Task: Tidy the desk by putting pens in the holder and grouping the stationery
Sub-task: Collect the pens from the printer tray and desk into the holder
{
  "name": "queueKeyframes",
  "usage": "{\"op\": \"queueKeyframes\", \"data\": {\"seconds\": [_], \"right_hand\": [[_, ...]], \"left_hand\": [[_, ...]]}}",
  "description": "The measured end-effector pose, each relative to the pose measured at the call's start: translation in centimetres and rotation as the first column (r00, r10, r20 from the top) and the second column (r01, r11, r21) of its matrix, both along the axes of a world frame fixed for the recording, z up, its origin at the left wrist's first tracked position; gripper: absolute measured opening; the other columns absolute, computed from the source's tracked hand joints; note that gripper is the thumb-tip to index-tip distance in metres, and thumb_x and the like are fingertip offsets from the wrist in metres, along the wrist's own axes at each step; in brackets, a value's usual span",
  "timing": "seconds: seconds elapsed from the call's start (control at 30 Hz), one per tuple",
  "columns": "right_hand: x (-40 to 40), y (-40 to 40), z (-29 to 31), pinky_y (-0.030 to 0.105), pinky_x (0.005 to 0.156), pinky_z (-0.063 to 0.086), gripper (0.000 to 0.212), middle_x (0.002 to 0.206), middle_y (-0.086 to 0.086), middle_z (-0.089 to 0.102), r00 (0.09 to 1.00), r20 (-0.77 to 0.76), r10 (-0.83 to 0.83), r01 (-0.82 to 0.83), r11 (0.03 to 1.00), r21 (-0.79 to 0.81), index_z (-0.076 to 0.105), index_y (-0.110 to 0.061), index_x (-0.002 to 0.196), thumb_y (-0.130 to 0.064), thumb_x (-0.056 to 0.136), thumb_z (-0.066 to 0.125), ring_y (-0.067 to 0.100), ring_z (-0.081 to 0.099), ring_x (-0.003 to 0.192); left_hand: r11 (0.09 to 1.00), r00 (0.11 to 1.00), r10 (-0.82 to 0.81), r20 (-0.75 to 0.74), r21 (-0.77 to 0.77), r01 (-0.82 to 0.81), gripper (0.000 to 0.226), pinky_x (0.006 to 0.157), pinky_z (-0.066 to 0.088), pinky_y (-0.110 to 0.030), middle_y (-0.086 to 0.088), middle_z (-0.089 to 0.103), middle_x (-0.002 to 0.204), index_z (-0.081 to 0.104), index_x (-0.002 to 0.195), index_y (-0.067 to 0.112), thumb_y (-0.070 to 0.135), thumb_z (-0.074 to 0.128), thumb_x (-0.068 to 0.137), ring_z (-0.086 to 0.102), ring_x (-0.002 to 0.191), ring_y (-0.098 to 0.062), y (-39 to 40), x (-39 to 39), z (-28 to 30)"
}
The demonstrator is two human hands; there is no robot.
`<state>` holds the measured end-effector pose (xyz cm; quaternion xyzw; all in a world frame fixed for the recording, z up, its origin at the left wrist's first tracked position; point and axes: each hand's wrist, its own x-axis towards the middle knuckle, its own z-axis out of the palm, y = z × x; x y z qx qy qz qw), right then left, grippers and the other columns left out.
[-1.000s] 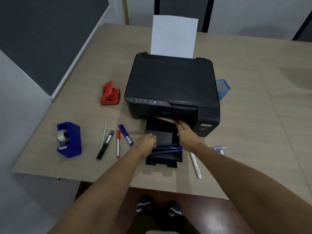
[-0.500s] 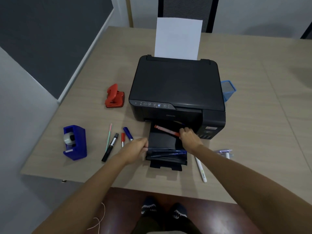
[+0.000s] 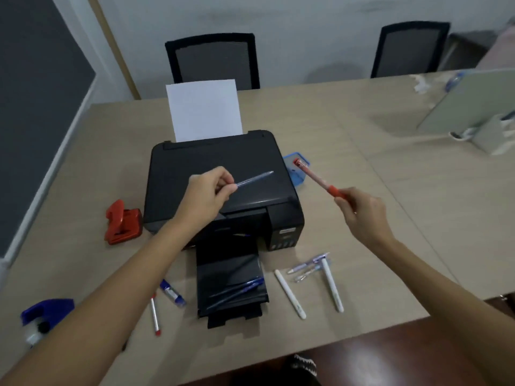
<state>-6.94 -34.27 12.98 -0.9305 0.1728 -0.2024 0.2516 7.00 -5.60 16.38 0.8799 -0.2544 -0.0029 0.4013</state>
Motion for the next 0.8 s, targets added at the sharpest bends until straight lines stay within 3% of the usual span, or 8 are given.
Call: {"op": "queueKeyframes", "data": {"seconds": [0.17,0.33,0.47,0.53,0.6,0.7,0.8], "right_hand": [[5.7,-6.6,-2.3,0.033,0.060,0.040,0.020,0.075,0.020,0.071,0.990,-0.082,-0.113,0.120,0.988,0.095,0.071,-0.002,0.094,-0.018,0.089,0.060,0.037,0.064,0.071],[12.5,-10.1,-4.5,0.039,0.065,0.046,0.022,0.082,0.023,0.071,0.979,-0.193,-0.059,0.081,0.991,0.110,0.069,-0.001,0.091,-0.019,0.089,0.057,0.040,0.063,0.079],[17.2,-11.9,-6.1,0.042,0.069,0.048,0.022,0.087,0.024,0.069,0.962,-0.272,0.018,0.009,0.995,0.097,0.066,0.002,0.092,-0.016,0.089,0.053,0.041,0.062,0.083],[18.8,-12.1,-7.1,0.043,0.070,0.048,0.023,0.090,0.025,0.069,0.953,-0.298,0.051,-0.026,0.996,0.090,0.065,0.003,0.092,-0.014,0.089,0.051,0.042,0.062,0.085],[20.1,-12.3,-7.9,0.041,0.071,0.048,0.023,0.093,0.025,0.069,0.943,-0.323,0.076,-0.046,0.994,0.101,0.065,0.003,0.093,-0.014,0.089,0.051,0.041,0.062,0.088],[21.4,-12.1,-8.6,0.041,0.075,0.047,0.023,0.098,0.025,0.069,0.933,-0.342,0.108,-0.074,0.991,0.108,0.065,0.002,0.096,-0.016,0.090,0.051,0.041,0.061,0.093],[22.0,-11.5,-8.7,0.042,0.077,0.047,0.023,0.100,0.025,0.069,0.931,-0.338,0.138,-0.102,0.987,0.122,0.063,0.002,0.098,-0.015,0.091,0.050,0.042,0.060,0.095]], "left_hand": [[0.989,0.995,0.031,0.090,0.141,-0.043,0.008,0.068,0.053,-0.032,-0.007,0.070,0.082,0.068,0.087,0.006,0.012,0.064,0.088,0.064,0.076,-0.021,-13.5,4.6,-1.0],[0.918,0.993,0.077,0.085,0.382,-0.104,0.019,0.064,0.051,-0.039,-0.012,0.059,0.082,0.057,0.075,0.008,-0.007,0.048,0.083,0.058,0.076,-0.029,-21.9,8.9,-3.6],[0.822,0.998,0.064,0.023,0.565,-0.065,0.025,0.070,0.053,-0.041,-0.023,0.064,0.102,0.044,0.067,0.006,-0.013,0.048,0.083,0.064,0.093,-0.037,-26.4,10.4,-4.9],[0.778,0.998,0.061,-0.021,0.628,-0.034,0.014,0.079,0.054,-0.040,-0.020,0.065,0.109,0.056,0.083,0.004,-0.009,0.051,0.086,0.064,0.099,-0.036,-27.6,11.0,-5.6],[0.753,0.998,0.041,-0.041,0.658,-0.004,0.024,0.082,0.053,-0.041,-0.021,0.065,0.112,0.063,0.104,0.000,-0.008,0.049,0.085,0.064,0.102,-0.036,-28.2,11.5,-6.5],[0.735,0.999,0.019,-0.028,0.678,0.006,0.029,0.081,0.053,-0.043,-0.023,0.065,0.112,0.064,0.109,-0.003,-0.008,0.049,0.084,0.064,0.102,-0.039,-28.0,11.8,-6.7],[0.779,0.999,0.022,-0.034,0.627,0.005,0.028,0.084,0.056,-0.044,-0.023,0.065,0.111,0.066,0.111,0.000,-0.003,0.053,0.087,0.063,0.101,-0.039,-27.0,11.9,-6.0]]}}
